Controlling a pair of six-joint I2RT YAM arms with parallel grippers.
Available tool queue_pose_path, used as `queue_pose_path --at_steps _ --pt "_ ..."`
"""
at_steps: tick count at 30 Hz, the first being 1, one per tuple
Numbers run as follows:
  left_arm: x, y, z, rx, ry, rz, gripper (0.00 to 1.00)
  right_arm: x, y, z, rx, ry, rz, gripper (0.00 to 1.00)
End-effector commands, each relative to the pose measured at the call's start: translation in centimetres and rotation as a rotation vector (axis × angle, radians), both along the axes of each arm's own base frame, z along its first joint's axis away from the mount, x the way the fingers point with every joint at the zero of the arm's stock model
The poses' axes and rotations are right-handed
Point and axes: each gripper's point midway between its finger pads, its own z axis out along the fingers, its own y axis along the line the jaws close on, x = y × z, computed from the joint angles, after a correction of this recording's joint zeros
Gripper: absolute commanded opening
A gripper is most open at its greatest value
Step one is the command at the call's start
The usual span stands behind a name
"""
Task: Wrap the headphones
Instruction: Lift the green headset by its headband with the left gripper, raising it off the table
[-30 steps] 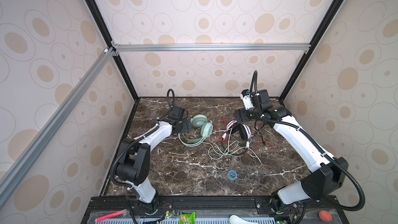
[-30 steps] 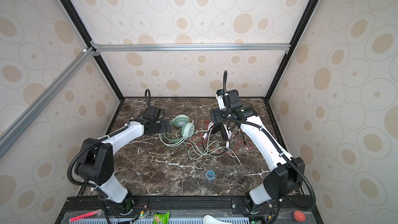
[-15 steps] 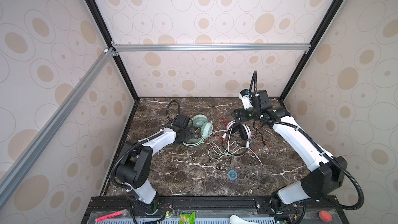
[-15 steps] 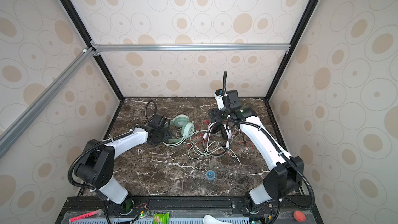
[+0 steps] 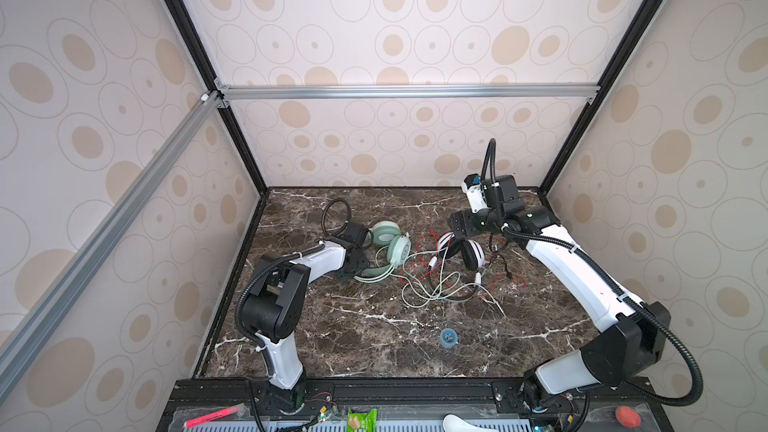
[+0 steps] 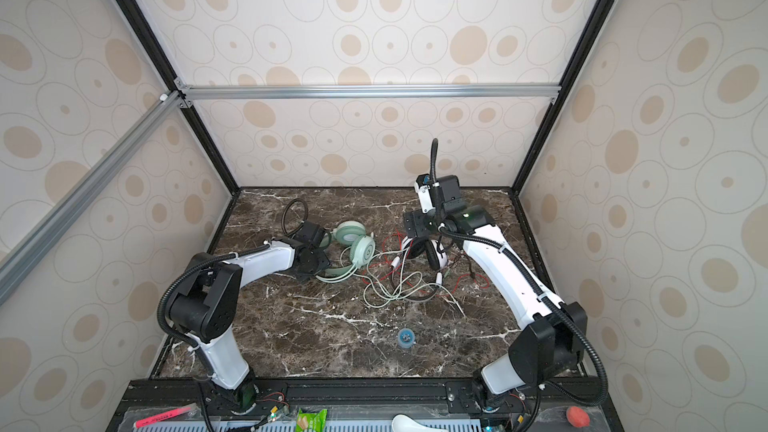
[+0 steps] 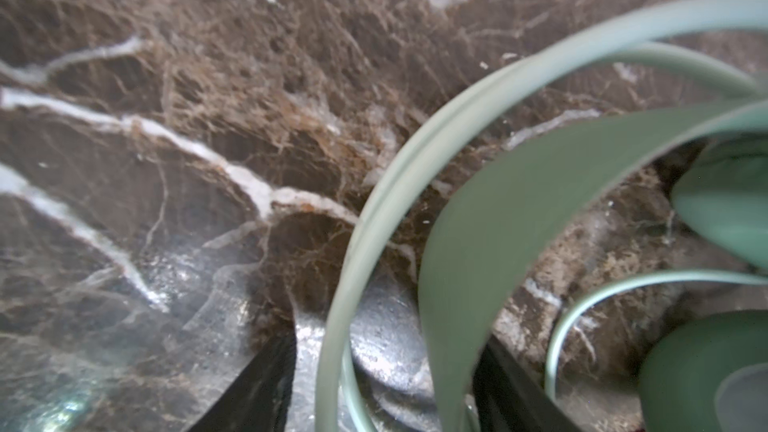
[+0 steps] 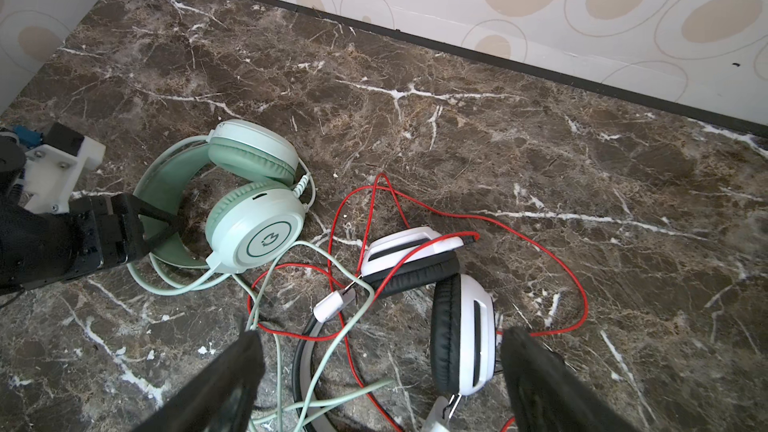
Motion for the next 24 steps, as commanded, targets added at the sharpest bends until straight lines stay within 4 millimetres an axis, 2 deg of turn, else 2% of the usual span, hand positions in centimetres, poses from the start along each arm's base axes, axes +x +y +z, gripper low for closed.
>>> queue_pose_path --at_steps 1,6,8,14,17,20,22,24 --pt "0.1 0.5 -0.8 0.059 0.035 0.009 0.6 -0.4 -0.7 0.6 -0.005 -0.021 -0.011 0.92" --pt "-0.5 0.6 -1.6 0.088 0.06 0.0 0.49 -0.4 -1.0 0.9 -0.015 -0.031 -0.015 0.92" --pt "-0.8 0.8 -1.9 0.096 0.063 0.0 0.42 -0.4 -1.3 1.1 -0.019 -0.038 -0.022 0.92" --pt "-0.3 2.0 -0.8 0.175 0.043 -0.02 0.22 -0.3 -1.4 1.3 -0.011 -0.037 -0.017 0.91" --pt "0.6 2.8 0.4 0.238 0.02 -0.049 0.07 -0.3 -1.6 1.4 -0.019 -0.039 -0.027 0.9" --pt "1.7 3.6 1.9 0.272 -0.001 -0.069 0.0 -0.3 -1.7 2.0 -0.027 -0.053 -0.022 0.9" --pt "3.0 4.2 4.0 0.287 -0.045 -0.078 0.0 -0.6 -1.4 2.5 -0.011 -0.065 0.006 0.9" --pt "4.6 4.7 7.1 0.317 -0.112 -0.092 0.0 -0.9 -0.9 2.8 0.015 -0.071 0.03 0.9"
